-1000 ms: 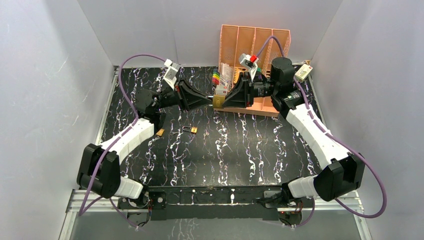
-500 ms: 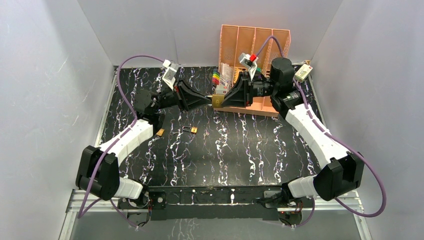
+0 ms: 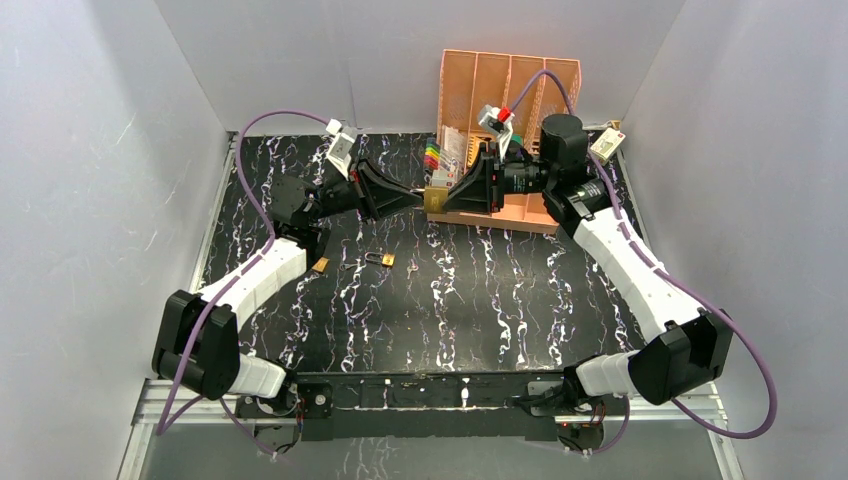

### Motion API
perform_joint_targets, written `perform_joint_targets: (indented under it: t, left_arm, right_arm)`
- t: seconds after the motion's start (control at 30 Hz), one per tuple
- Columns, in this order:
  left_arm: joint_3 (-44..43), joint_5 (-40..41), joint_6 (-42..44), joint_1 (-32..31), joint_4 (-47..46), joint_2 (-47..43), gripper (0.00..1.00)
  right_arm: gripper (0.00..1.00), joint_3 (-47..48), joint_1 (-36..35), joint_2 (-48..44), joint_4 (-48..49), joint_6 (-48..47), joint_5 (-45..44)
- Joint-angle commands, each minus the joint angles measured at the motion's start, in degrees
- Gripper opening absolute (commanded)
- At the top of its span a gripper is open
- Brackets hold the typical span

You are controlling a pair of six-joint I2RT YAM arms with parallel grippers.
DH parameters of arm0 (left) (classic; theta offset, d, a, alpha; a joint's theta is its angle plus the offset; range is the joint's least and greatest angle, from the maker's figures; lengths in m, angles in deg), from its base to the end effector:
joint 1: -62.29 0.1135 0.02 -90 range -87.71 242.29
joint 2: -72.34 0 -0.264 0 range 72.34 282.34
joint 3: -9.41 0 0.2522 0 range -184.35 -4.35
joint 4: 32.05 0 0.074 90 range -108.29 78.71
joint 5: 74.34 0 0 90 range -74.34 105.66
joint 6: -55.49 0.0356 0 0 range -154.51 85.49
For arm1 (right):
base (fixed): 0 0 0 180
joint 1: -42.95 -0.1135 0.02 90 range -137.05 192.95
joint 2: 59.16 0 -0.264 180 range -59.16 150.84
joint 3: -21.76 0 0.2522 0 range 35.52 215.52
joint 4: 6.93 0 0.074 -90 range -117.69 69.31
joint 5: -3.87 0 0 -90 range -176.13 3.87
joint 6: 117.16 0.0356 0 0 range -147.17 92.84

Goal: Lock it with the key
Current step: Lock the lock.

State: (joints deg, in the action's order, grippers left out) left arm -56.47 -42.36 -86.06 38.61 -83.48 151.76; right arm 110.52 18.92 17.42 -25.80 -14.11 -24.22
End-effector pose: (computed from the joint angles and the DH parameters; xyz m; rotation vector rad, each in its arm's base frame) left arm 0.2535 -0.1441 0.3710 0.8016 1.1592 -1.5730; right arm 0.2570 0.1490 0.4129 -1.0074 1.5179 1.3687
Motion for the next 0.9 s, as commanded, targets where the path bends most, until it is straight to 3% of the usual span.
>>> perform_joint_targets:
  t: [0.0, 0.4, 0.7, 0.87]
  left_arm:
    - [0.5, -0.4, 0.2, -0.6, -3.6, -1.8, 0.0]
    - [-2.5, -2.1, 0.9, -0.5, -2.2, -0.8, 0.0]
    - [0.6, -1.9, 1.6, -0.5, -1.9, -1.8, 0.0]
    - [-3.2, -2.4, 3.6, -0.1, 2.0, -2.5, 0.0]
  right_arm:
    - [0.0, 6.2, 0.3, 0.8, -1.5, -3.6, -5.8]
    - [0.0, 0.5, 0.1, 0.6, 3.2, -0.4, -5.0]
    - [0.0, 8.6, 0.1, 3.0, 0.2, -2.2, -5.6]
    - [0.0, 2.9, 0.1, 2.5, 6.4, 1.3, -5.3]
